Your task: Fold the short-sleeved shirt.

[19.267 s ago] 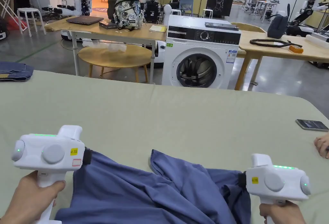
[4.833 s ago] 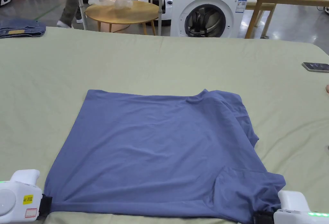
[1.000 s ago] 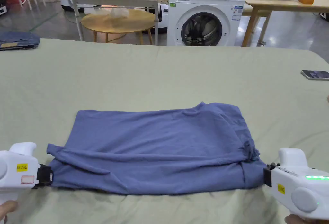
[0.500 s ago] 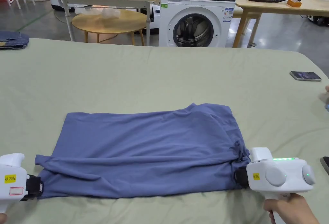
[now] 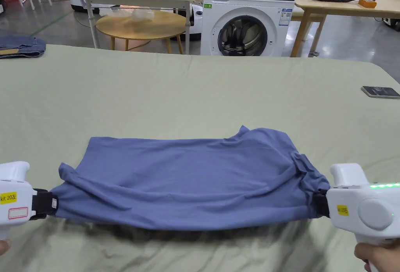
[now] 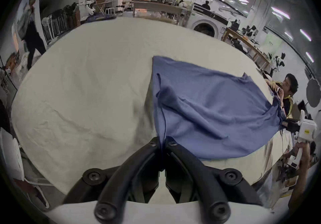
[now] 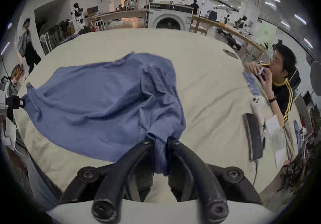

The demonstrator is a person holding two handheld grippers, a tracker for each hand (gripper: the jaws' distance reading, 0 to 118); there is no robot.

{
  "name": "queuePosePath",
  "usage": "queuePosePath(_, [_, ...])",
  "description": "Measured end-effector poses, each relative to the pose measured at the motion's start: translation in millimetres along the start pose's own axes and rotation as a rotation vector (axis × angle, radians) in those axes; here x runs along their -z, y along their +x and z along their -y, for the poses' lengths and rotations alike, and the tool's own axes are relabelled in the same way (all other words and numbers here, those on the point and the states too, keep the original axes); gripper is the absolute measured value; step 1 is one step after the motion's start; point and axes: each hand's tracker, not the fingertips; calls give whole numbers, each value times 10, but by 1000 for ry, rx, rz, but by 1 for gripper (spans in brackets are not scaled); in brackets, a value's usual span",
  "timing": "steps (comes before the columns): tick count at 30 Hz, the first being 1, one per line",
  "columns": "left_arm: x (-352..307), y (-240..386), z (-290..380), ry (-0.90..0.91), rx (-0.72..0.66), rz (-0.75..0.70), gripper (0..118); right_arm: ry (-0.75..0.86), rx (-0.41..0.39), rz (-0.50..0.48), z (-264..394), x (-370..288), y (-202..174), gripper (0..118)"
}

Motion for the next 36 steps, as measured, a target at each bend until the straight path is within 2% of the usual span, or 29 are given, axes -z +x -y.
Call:
queuePosePath(8, [-74, -113, 482, -51, 2, 16, 0, -93, 35, 0, 498, -184, 59, 11])
queuePosePath(15, [65, -213, 1031, -125, -17, -33, 0, -193, 61, 29, 1118, 52, -12, 11])
queuePosePath(22, [149, -169, 1116, -135, -61, -38, 0, -175, 76, 35, 1177, 187, 9, 14])
queuePosePath(23, [183, -198, 1118, -142, -52, -39, 0, -173, 81, 33, 1141, 169, 14, 17])
queuePosePath(24, [167, -186, 1090, -148, -46, -39, 0, -175, 85, 35, 1101, 137, 11, 27])
queuePosePath(26, [114, -162, 1019, -148, -57, -33, 2, -177, 83, 74, 1014, 54, -8, 58])
queuePosePath(27, [45, -130, 964, -141, -63, -31, 12, -156, 82, 101, 953, -4, -17, 75])
queuePosePath(29, [-50, -48, 875, -68, -42, -35, 32, -75, 80, 114, 852, -125, -41, 80])
queuePosePath(32, [-110, 98, 747, -6, -40, 4, 36, 3, 73, 111, 635, -233, -140, 80])
queuePosePath(34, [-116, 207, 650, 39, -15, 29, 45, 82, 74, 86, 542, -241, -238, 80])
queuePosePath(36, [-86, 313, 545, 89, 20, 22, 45, 152, 86, 74, 461, -235, -385, 80])
